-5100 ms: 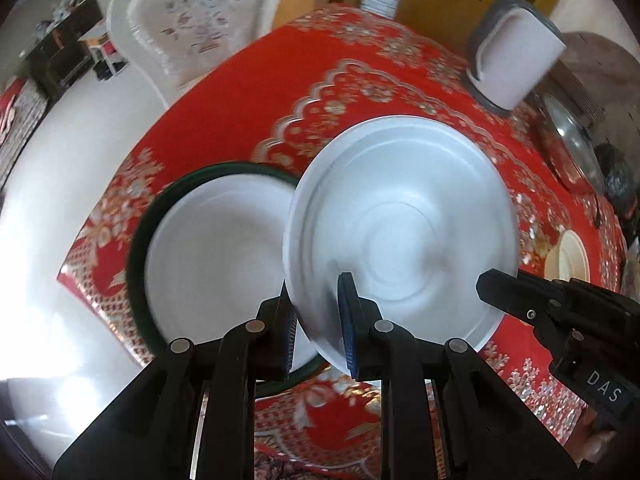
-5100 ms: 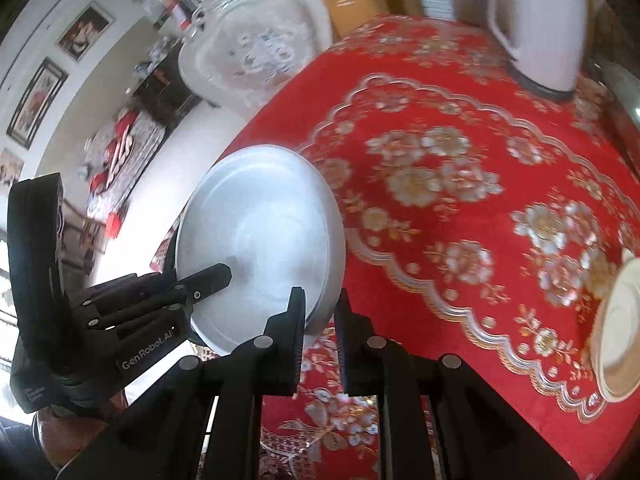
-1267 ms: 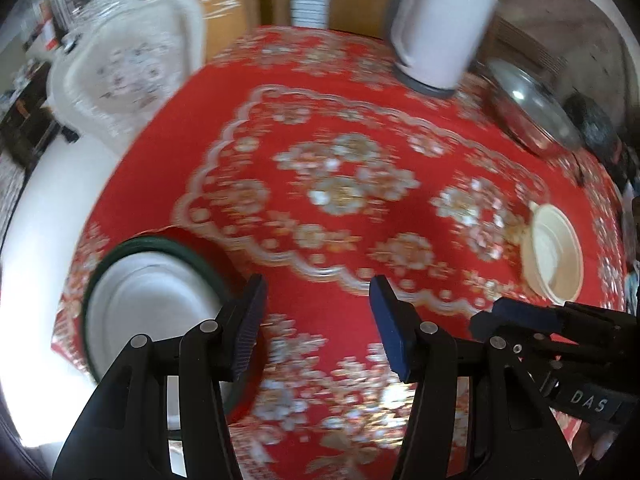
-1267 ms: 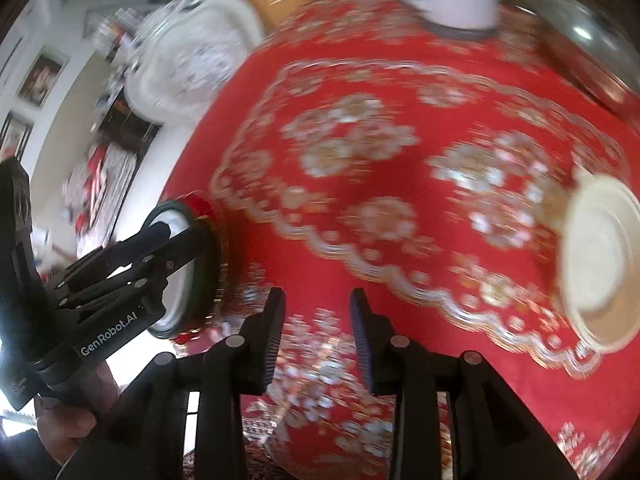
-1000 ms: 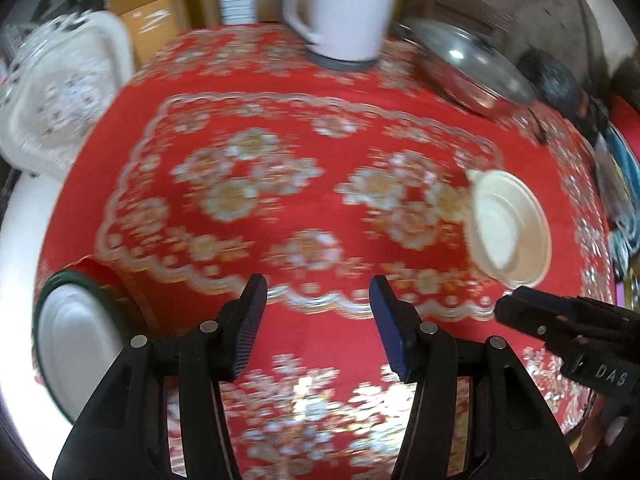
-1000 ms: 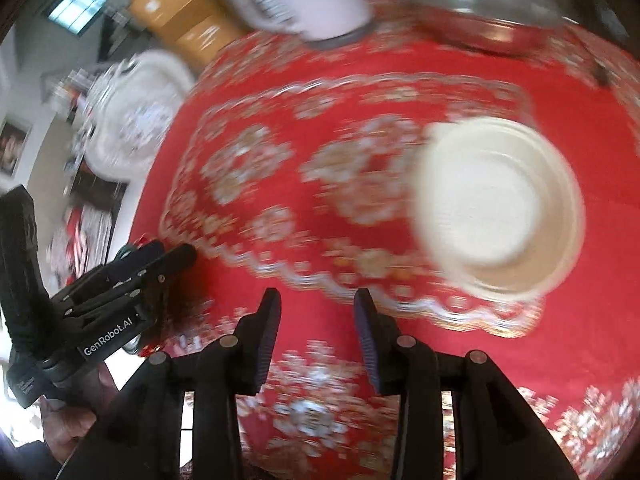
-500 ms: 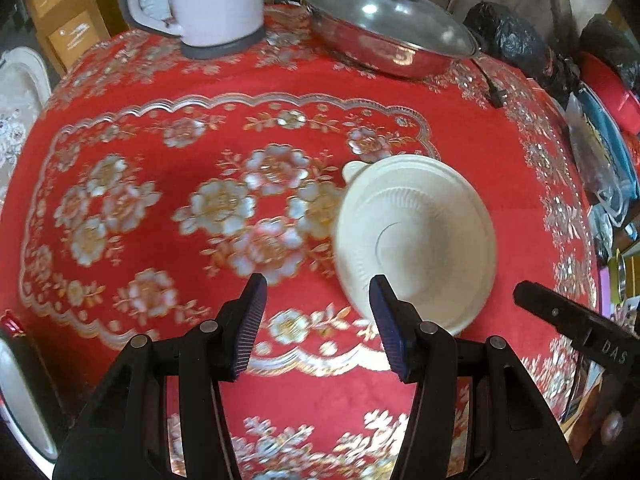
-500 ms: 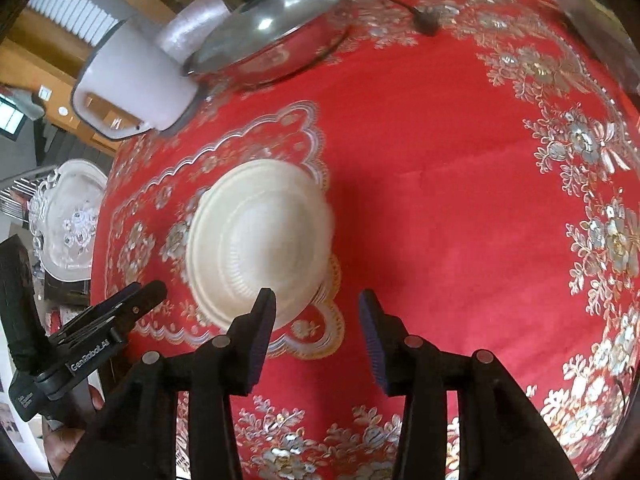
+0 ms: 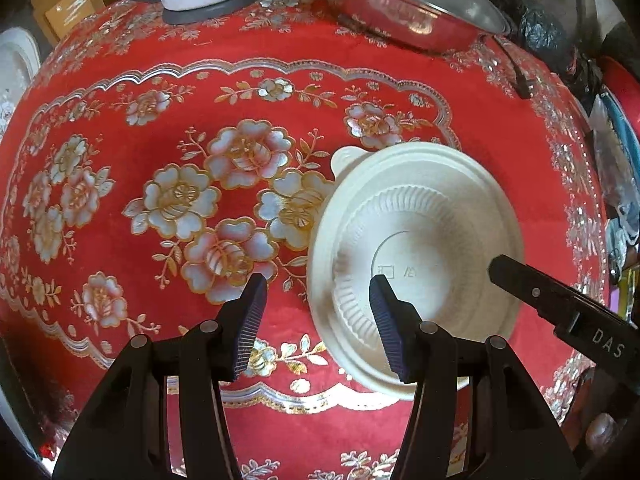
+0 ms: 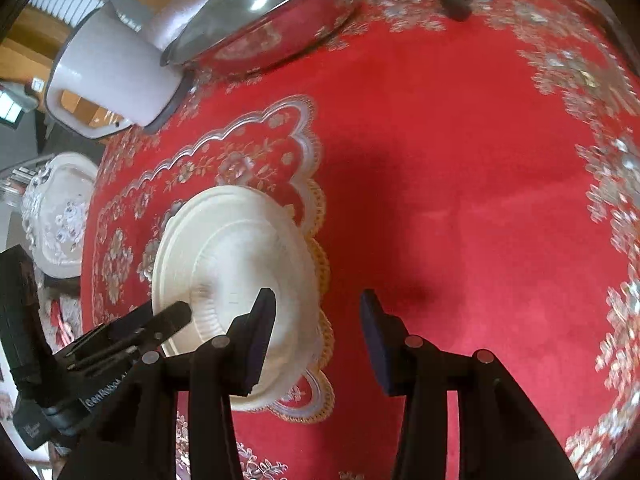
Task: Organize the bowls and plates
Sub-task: 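Move the right tool to the cream paper bowl and grasp its rim, then lift the cream paper bowl with the right tool toward the stack in the left tool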
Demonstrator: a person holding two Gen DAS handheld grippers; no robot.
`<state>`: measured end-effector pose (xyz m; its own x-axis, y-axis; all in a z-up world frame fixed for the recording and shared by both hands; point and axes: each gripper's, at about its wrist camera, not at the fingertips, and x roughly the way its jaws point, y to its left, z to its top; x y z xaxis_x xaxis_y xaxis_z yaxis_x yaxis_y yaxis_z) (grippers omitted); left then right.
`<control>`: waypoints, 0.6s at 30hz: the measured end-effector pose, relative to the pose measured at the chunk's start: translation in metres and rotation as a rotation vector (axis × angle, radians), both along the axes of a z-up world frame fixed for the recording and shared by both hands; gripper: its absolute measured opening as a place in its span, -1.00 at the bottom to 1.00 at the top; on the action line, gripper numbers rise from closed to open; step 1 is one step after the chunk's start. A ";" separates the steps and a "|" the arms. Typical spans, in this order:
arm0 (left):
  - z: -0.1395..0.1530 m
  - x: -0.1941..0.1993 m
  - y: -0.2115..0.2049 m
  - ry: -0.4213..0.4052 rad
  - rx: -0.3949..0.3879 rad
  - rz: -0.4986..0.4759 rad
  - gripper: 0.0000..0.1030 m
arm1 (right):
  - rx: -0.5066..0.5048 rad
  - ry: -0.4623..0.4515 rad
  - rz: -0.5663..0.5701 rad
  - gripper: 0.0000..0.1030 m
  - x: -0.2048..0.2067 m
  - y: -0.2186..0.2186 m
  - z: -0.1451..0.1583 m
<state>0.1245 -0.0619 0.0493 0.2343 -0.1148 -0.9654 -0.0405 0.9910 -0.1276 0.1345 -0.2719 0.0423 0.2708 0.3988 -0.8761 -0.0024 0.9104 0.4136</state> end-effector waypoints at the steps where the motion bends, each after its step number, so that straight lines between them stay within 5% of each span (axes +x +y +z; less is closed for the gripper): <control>1: -0.002 0.000 -0.001 -0.003 0.008 -0.003 0.04 | 0.005 -0.001 0.016 -0.27 0.001 0.002 -0.001; 3: -0.008 0.001 -0.003 0.001 0.018 -0.011 -0.21 | -0.013 -0.006 0.042 -0.69 0.003 0.008 -0.005; 4: -0.015 0.002 -0.004 0.031 0.012 -0.015 -0.61 | -0.013 0.000 0.050 -0.71 0.003 0.009 -0.007; 5: -0.020 0.003 -0.003 0.062 -0.013 -0.018 -0.66 | 0.004 0.008 0.056 -0.73 0.002 0.010 -0.010; 18: -0.003 -0.026 0.013 0.010 0.017 -0.026 -0.66 | -0.002 -0.027 0.091 -0.78 -0.027 0.031 0.002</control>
